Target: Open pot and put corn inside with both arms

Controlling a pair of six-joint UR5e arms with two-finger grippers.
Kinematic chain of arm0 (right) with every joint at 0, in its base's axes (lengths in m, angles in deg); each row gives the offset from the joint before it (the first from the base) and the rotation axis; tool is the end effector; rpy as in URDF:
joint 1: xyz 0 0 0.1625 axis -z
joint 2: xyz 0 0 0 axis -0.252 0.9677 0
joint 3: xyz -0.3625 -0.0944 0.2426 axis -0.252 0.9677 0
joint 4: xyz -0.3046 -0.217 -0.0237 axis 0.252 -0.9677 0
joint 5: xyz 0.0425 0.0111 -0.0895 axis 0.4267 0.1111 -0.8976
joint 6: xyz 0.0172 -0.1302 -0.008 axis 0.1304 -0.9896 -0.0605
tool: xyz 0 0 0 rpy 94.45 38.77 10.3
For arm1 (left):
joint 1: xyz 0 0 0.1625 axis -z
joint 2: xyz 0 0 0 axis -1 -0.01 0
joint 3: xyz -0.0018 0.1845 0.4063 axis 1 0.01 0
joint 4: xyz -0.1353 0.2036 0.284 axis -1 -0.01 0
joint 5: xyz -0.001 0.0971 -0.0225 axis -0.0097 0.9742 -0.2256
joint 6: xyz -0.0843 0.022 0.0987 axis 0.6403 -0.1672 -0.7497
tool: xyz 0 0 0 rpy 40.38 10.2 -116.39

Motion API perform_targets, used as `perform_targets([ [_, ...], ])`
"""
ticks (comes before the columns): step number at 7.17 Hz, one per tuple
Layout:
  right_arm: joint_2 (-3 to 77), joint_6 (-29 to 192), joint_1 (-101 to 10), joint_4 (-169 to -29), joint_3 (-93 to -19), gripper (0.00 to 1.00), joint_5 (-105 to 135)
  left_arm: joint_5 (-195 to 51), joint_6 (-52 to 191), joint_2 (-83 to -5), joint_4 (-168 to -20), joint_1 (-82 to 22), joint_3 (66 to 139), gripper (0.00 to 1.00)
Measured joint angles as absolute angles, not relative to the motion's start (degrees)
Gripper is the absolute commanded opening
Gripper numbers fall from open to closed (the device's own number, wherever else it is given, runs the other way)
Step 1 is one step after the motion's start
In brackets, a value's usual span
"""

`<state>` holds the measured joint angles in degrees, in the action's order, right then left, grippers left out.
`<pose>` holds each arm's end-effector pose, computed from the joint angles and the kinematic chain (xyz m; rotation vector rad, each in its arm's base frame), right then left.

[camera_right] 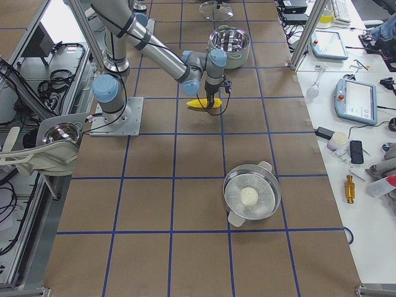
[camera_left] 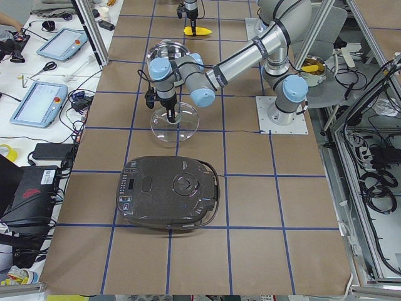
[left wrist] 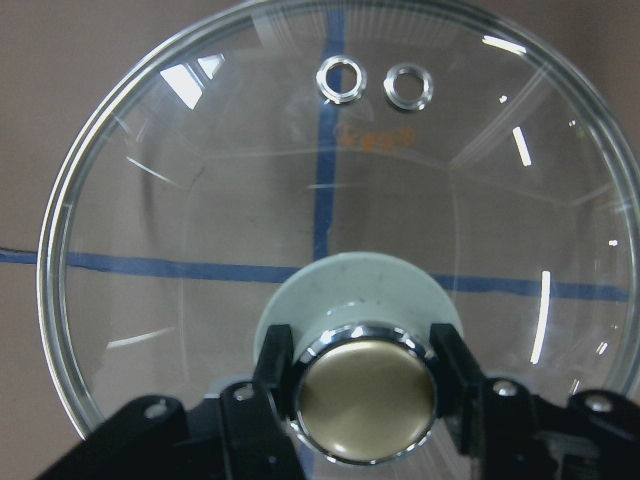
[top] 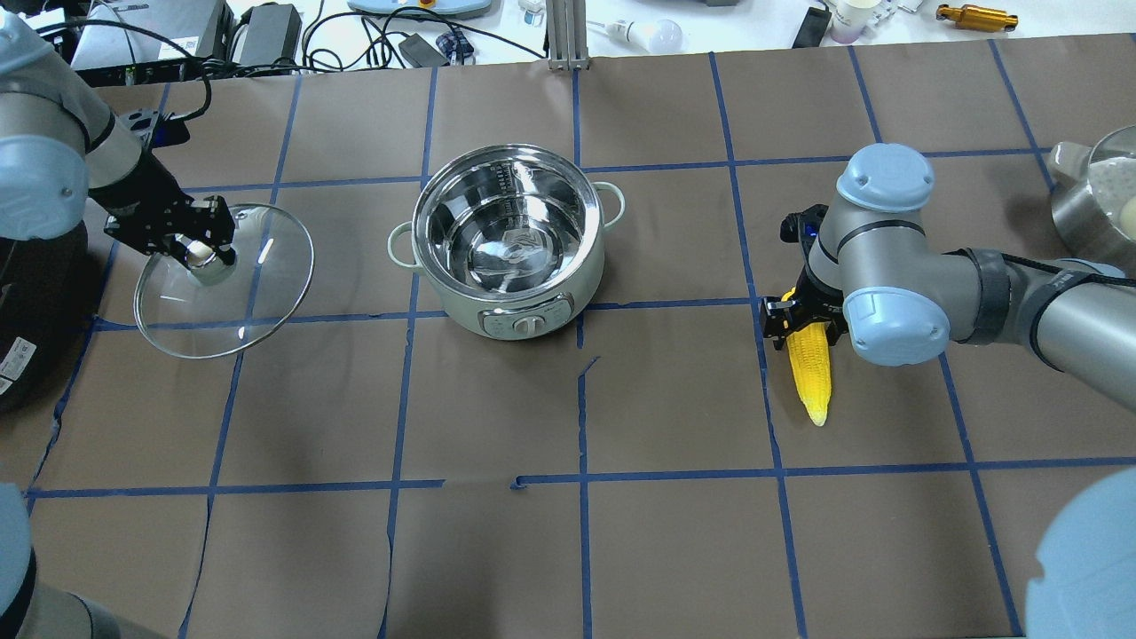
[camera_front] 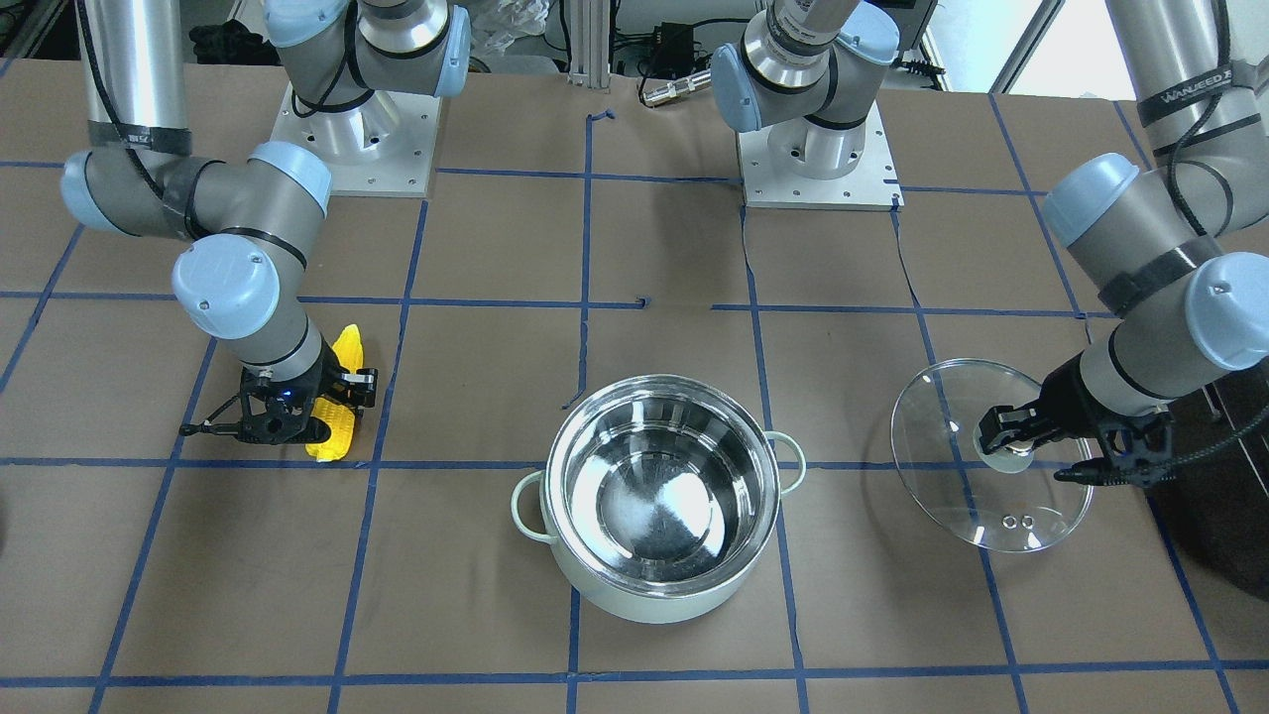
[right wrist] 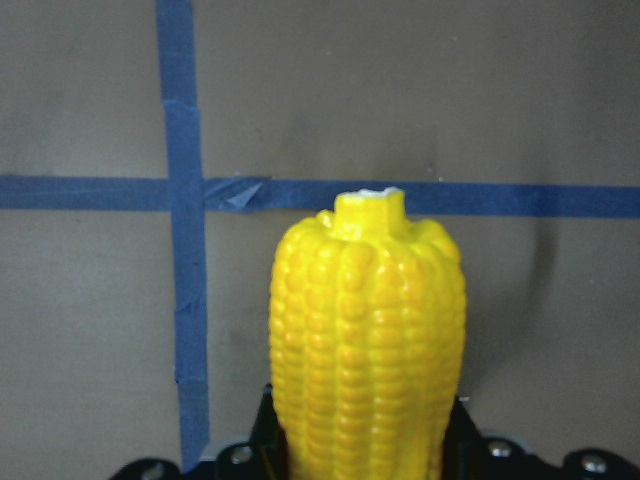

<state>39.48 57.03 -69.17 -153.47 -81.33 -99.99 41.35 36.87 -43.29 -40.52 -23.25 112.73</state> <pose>0.0767 -0.4796 0.1982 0.0441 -3.1118 -0.1295 0.0991 -0.5448 0.2711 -0.1665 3.1300 0.1059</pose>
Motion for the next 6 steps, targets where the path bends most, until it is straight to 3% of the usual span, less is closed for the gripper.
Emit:
perform_targets([
  [3, 40.5, 57.79, -70.15, -151.56, -76.32, 0.0, -99.96, 41.69, 36.77, -43.54, -38.02, -23.5, 115.43, 0.1],
  [6, 40.75, 71.52, -79.58, -134.96, -58.34, 0.0, -100.03, 41.61, 36.09, -43.65, -37.7, -23.51, 117.18, 0.1],
])
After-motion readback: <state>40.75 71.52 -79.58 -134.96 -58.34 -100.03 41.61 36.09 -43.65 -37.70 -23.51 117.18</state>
